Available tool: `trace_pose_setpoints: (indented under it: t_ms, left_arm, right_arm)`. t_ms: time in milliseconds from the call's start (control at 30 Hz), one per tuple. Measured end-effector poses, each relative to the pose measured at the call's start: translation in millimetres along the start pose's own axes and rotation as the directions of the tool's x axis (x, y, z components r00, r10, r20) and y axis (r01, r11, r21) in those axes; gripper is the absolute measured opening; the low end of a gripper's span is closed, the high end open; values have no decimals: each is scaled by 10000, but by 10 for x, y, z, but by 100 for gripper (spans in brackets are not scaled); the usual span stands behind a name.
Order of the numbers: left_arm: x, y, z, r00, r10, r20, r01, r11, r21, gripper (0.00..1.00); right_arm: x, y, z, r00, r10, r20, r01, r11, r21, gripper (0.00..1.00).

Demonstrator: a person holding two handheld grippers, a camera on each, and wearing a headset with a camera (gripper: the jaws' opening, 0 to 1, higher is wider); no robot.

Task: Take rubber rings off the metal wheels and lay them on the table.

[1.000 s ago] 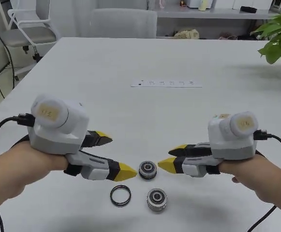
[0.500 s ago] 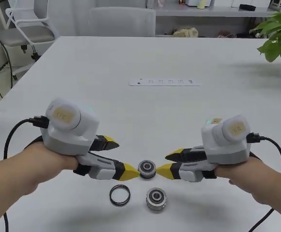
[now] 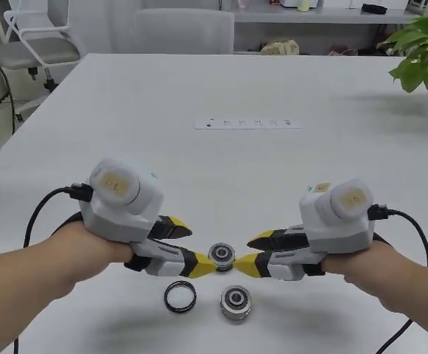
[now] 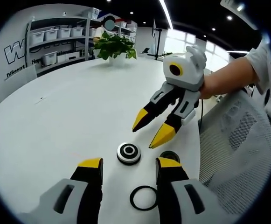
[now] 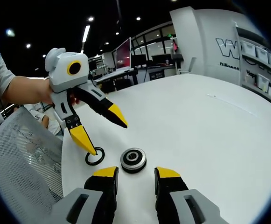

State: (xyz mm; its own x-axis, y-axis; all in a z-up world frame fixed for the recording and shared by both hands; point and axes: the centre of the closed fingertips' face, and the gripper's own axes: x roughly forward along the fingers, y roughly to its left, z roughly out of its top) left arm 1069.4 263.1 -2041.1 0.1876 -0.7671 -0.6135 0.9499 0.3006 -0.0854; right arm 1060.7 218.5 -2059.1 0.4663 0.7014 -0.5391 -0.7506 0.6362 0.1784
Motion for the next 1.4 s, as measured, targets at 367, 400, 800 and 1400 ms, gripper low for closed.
trace_pose_setpoints:
  t_ms: [367,400,800,1400]
  left_arm:
    - [146,-40,12,9996,-215,-175,217,9997,106,30]
    - [163,-45,8,9995,-231,-205,234,9996,129,30]
    - [298,-37,5,9987,-173,-471,198,9984,533,22]
    - [374,-39,16,9986,65,-524,-2,9927,1203,11]
  right_arm:
    - [-1,1,-25,10000,9,-47,-9,10000,-1,28]
    - [-2,7,-25,10000,11,-44,-11,10000,6,28]
    - [7,-2,-54,10000,22,-85,-22,10000,56,28]
    - [49,2,-68,9999,61,-123,-60,10000,73,28]
